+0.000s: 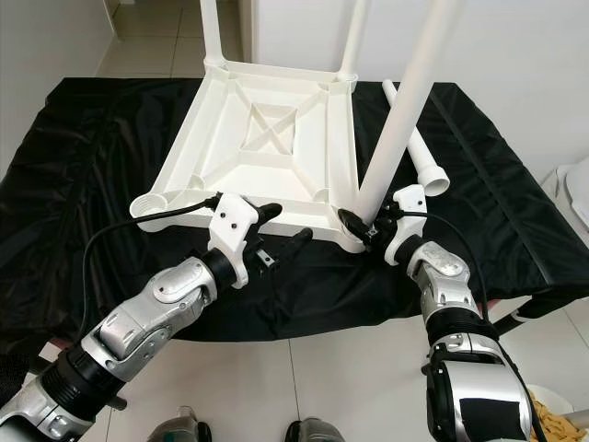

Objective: Building children table

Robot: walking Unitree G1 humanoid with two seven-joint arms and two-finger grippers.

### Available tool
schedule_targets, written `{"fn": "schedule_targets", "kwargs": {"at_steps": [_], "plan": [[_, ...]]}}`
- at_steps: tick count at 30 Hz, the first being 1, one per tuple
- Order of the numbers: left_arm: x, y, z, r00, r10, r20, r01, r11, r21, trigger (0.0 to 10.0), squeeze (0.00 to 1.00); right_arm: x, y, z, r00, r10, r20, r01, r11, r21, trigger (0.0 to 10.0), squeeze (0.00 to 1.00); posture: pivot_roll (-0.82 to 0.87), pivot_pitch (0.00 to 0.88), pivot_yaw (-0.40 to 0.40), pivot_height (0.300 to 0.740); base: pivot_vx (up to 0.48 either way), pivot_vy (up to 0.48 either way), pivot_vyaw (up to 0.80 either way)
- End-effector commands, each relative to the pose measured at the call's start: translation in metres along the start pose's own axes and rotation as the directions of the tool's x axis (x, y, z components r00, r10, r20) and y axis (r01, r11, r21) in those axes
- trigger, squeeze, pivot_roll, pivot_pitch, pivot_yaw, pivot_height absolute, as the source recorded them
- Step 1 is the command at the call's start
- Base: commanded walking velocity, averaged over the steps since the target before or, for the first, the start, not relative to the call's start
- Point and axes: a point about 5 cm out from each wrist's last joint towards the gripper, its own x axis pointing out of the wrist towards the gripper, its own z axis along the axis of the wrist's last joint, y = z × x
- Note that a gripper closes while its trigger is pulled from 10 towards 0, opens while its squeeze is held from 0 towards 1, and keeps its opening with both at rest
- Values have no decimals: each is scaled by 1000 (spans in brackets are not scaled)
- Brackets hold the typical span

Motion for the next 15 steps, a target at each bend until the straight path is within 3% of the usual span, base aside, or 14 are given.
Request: {"fn": "schedule_targets", "kwargs": {"at_steps": [1, 15], "plan": [[-1, -13, 0, 965, -261, -8, 261, 965, 2, 10000, 0, -2, 2, -4, 1000, -25, 5, 25, 1000, 16, 10000, 0, 5, 51, -13, 740, 0, 0, 0], [-3, -16, -2, 965, -261, -8, 261, 965, -12, 10000, 0, -1, 28, 3, 984, -140, 108, 136, 990, 48, 10000, 0, -1, 66, -20, 740, 0, 0, 0]]}}
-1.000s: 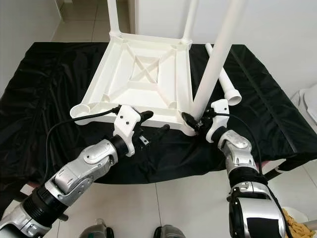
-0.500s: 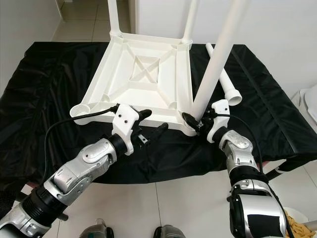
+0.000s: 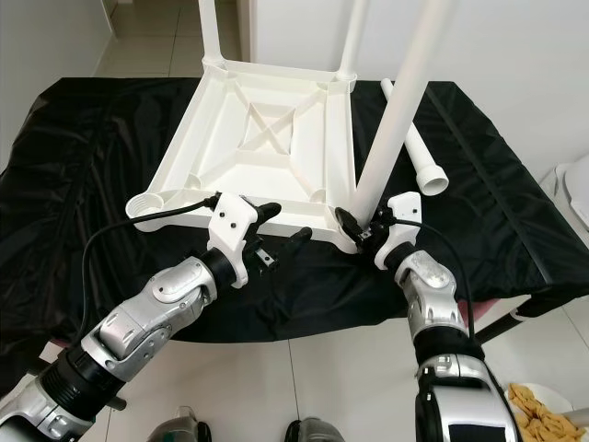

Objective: Building children table

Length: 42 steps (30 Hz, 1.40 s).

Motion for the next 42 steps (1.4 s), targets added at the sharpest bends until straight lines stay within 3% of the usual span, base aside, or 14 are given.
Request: {"fn": "schedule_targets", "kwargs": {"at_steps": [1, 7, 14, 19, 22, 25, 26, 28, 32, 42], "plan": [[-3, -16, -2, 965, -261, -9, 261, 965, -9, 10000, 0, 1, 2, 4, 999, -20, 25, 20, 1000, 15, 10000, 0, -1, 66, -20, 740, 0, 0, 0], [-2, -18, -2, 965, -263, -8, 263, 965, -14, 10000, 0, -2, 11, 3, 985, -160, 61, 156, 985, 74, 10000, 0, -4, 66, -19, 740, 0, 0, 0], [-3, -17, -3, 965, -260, -9, 260, 965, -14, 10000, 0, -4, 31, -6, 950, -312, 20, 307, 942, 138, 10000, 0, 0, 66, -24, 740, 0, 0, 0], [-3, -17, -3, 965, -261, -8, 261, 965, -14, 10000, 0, -3, 35, -8, 924, -383, -19, 381, 911, 157, 10000, 0, 0, 64, -25, 740, 0, 0, 0], [-3, -18, -3, 965, -262, -8, 262, 965, -13, 10000, 0, -2, 37, -10, 889, -451, -71, 457, 877, 148, 10000, 0, 5, 59, -32, 740, 0, 0, 0], [-3, -18, -3, 965, -262, -8, 262, 965, -14, 10000, 0, -3, 38, -13, 800, -587, -129, 599, 792, 114, 10000, 0, 10, 53, -36, 740, 0, 0, 0], [-3, -18, -3, 965, -262, -8, 262, 965, -14, 10000, 0, -3, 38, -13, 800, -587, -129, 599, 792, 114, 10000, 0, 10, 53, -36, 740, 0, 0, 0], [-3, -19, -4, 965, -262, -7, 261, 965, -14, 10000, 0, -4, 40, -14, 752, -642, -150, 658, 747, 98, 10000, 0, 11, 49, -38, 740, 0, 0, 0], [-2, -19, -4, 965, -262, -8, 262, 965, -14, 10000, 0, -5, 43, -15, 697, -696, -170, 713, 698, 66, 10000, 0, 11, 49, -38, 740, 0, 0, 0], [-2, -19, -4, 964, -265, -7, 265, 964, -11, 10000, 0, 4, 58, -12, 743, -645, -177, 666, 740, 94, 10000, 0, 11, 36, -45, 740, 0, 0, 0]]}}
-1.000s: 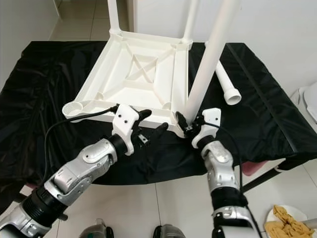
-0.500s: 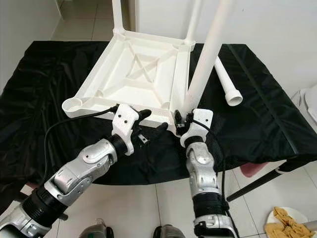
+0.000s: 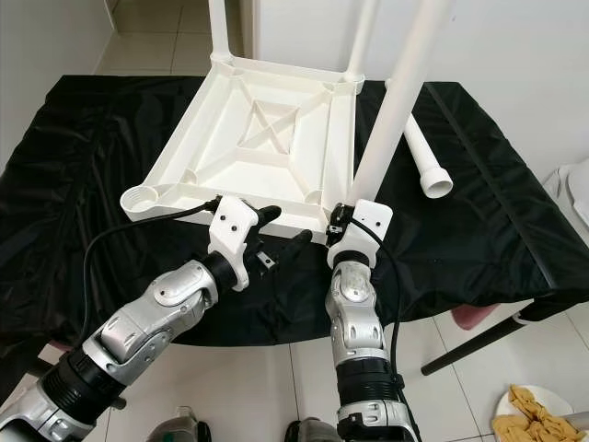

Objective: Building children table

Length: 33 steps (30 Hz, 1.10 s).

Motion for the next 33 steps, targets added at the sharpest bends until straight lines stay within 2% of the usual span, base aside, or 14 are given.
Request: {"fn": "schedule_targets", "kwargs": {"at_steps": [1, 4, 5, 6, 7, 16, 19, 23, 25, 26, 27, 30, 32, 33], "plan": [[-1, -16, -1, 965, -261, -6, 261, 965, 2, 10000, 0, -4, -7, -16, 996, -33, -83, 34, 999, 8, 10000, 0, 11, 36, -45, 740, 0, 0, 0], [-1, -16, -1, 966, -260, -4, 260, 966, 2, 10000, 0, -5, 0, -13, 997, 22, -70, -20, 999, 32, 10000, 0, 6, 37, -51, 740, 0, 0, 0], [0, -16, -1, 966, -259, -3, 259, 966, 2, 10000, 0, -6, 1, -11, 997, 57, -55, -55, 998, 40, 10000, 851, 4, 37, -52, 740, 0, 0, 0], [0, -16, -1, 966, -259, -3, 259, 966, 2, 10000, 0, -6, 1, -11, 997, 57, -55, -55, 998, 40, 10000, 851, 4, 37, -52, 740, 0, 0, 0], [0, -17, -1, 966, -259, -2, 259, 966, 2, 10000, 0, -6, 2, -10, 995, 86, -45, -84, 995, 51, 10000, 1000, -1, 41, -55, 740, 0, 0, 0], [0, -17, -1, 966, -258, -1, 258, 966, -1, 10000, 0, -5, -6, -3, 968, 250, 9, -251, 966, 67, 10000, 1000, -8, 49, -52, 740, 0, 0, 0], [-1, -17, -1, 966, -259, -2, 259, 966, 0, 10000, 0, -5, -4, -2, 931, 365, 9, -364, 929, 66, 10000, 1000, -5, 53, -47, 740, 0, 0, 0], [-2, -17, -1, 966, -259, -4, 259, 966, -1, 10000, 0, -4, -7, 0, 915, 404, 21, -404, 912, 68, 10000, 1000, 0, 58, -40, 740, 0, 0, 0], [-3, -15, -1, 966, -258, -8, 258, 966, 1, 10000, 0, -1, -14, 4, 881, 472, 23, -472, 880, 48, 10000, 1000, 9, 63, -36, 740, 0, 0, 0], [-3, -15, -1, 966, -258, -8, 258, 966, 1, 10000, 0, -1, -14, 4, 881, 472, 23, -472, 880, 48, 10000, 1000, 9, 63, -36, 740, 0, 0, 0], [-3, -14, -1, 967, -254, -9, 254, 967, 2, 10000, 0, 3, -19, 6, 869, 495, 26, -495, 868, 19, 10000, 0, 11, 64, -35, 740, 0, 0, 0], [-4, -13, 0, 969, -248, -11, 248, 969, 3, 10000, 0, 11, -33, 12, 842, 538, 39, -536, 843, -51, 10000, 0, 17, 63, -35, 740, 0, 0, 0], [-4, -13, 0, 969, -248, -11, 248, 969, 3, 10000, 0, 11, -33, 12, 842, 538, 39, -536, 843, -51, 10000, 0, 17, 63, -35, 740, 0, 0, 0], [-5, -13, 0, 969, -247, -12, 247, 969, 3, 10000, 0, 14, -38, 14, 826, 563, 38, -560, 826, -65, 10000, 0, 20, 64, -34, 740, 0, 0, 0]]}}
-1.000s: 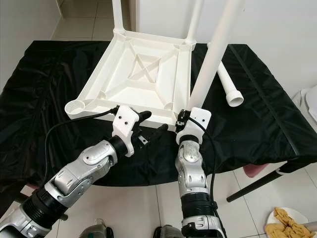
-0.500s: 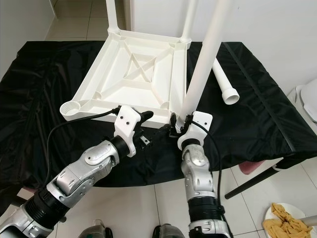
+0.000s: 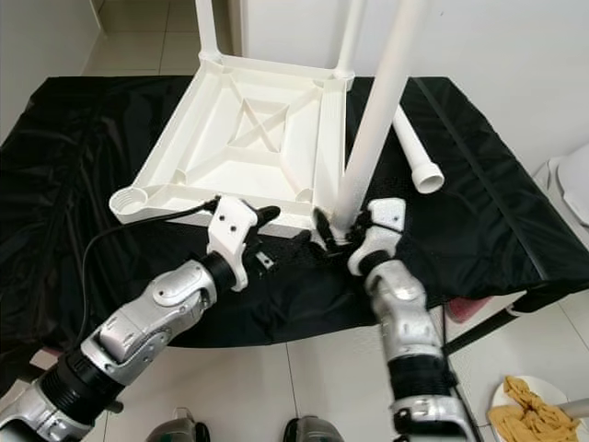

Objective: Building children table

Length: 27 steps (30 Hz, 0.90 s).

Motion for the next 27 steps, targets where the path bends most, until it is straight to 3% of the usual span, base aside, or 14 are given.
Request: {"fn": "schedule_targets", "kwargs": {"at_steps": [1, 5, 12, 14, 27], "plan": [[-3, -14, 0, 969, -249, -3, 249, 969, 2, 10000, 0, -1, 0, -3, 1000, 18, -6, -18, 1000, 9, 10000, 0, 20, 64, -34, 740, 0, 0, 0], [-3, -11, 1, 970, -244, -4, 244, 970, 8, 10000, 0, -2, -16, 2, 991, 132, -23, -133, 991, -33, 10000, 0, 16, 55, -25, 740, 0, 0, 0], [-1, -11, 2, 969, -249, -3, 249, 968, 12, 10000, 0, -1, -21, 4, 977, 209, -47, -212, 975, -61, 10000, 0, 15, 54, -24, 740, 0, 0, 0], [-1, -11, 2, 968, -253, -1, 253, 967, 14, 10000, 0, 3, -25, 3, 959, 273, -80, -280, 956, -88, 10000, 0, 12, 50, -17, 740, 0, 0, 0], [1, -10, 3, 968, -252, 3, 252, 968, 16, 10000, 0, 20, -23, -1, 939, 328, -100, -338, 936, -99, 10000, 0, 16, 44, -18, 740, 0, 0, 0]]}}
